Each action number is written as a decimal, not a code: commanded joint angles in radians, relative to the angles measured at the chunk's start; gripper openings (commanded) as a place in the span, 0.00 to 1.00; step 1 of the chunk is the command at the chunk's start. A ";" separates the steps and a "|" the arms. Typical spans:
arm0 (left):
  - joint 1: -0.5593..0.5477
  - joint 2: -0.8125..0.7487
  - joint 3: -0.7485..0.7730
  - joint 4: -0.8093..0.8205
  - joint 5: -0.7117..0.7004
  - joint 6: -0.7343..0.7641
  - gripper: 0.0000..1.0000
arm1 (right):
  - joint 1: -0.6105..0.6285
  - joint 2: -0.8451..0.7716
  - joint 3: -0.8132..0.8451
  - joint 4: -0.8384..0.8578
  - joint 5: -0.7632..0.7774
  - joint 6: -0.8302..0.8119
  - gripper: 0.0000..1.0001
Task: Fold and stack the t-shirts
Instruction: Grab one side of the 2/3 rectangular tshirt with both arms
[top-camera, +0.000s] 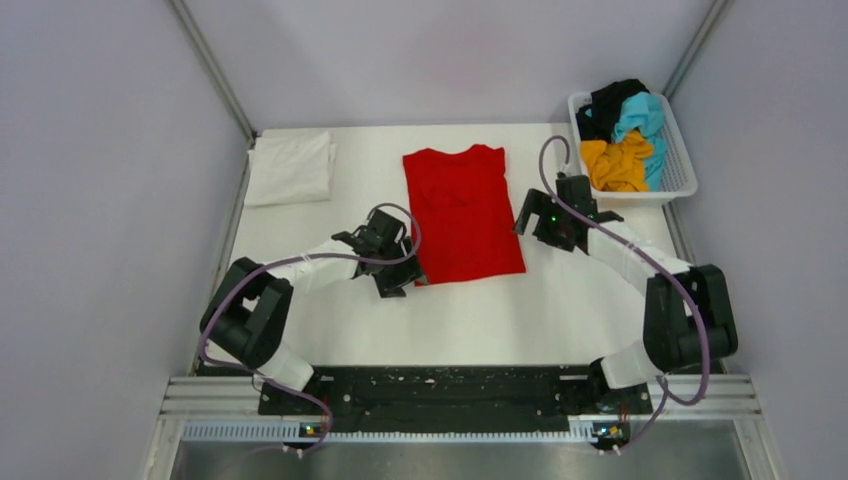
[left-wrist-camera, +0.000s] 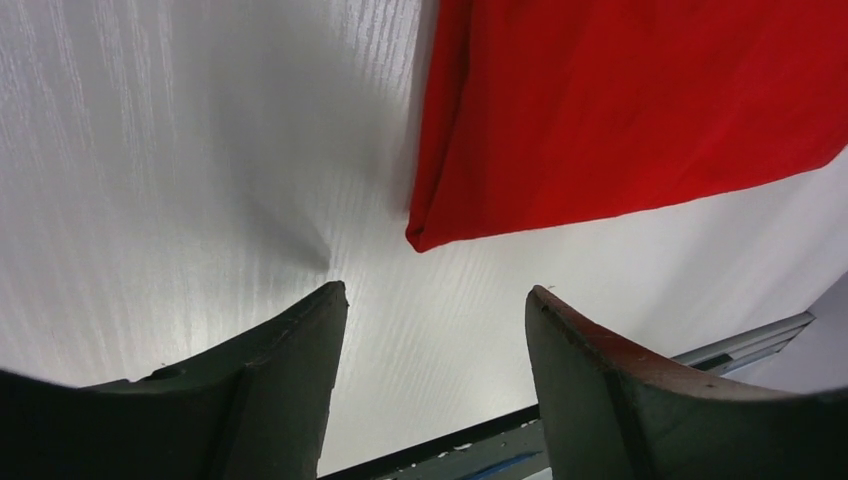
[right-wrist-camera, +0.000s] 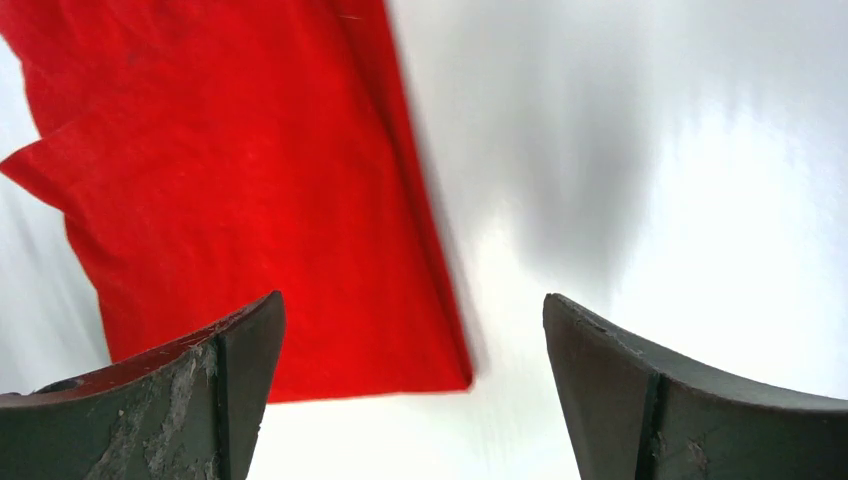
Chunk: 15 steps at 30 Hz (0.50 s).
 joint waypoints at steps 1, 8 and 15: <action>-0.004 0.024 0.004 0.036 -0.029 -0.011 0.67 | -0.015 -0.133 -0.113 0.036 0.062 0.013 0.99; -0.003 0.065 0.012 0.084 -0.049 -0.026 0.50 | -0.015 -0.166 -0.220 0.061 0.032 0.029 0.98; 0.001 0.119 0.022 0.097 -0.082 -0.041 0.29 | -0.016 -0.165 -0.257 0.103 0.015 0.034 0.96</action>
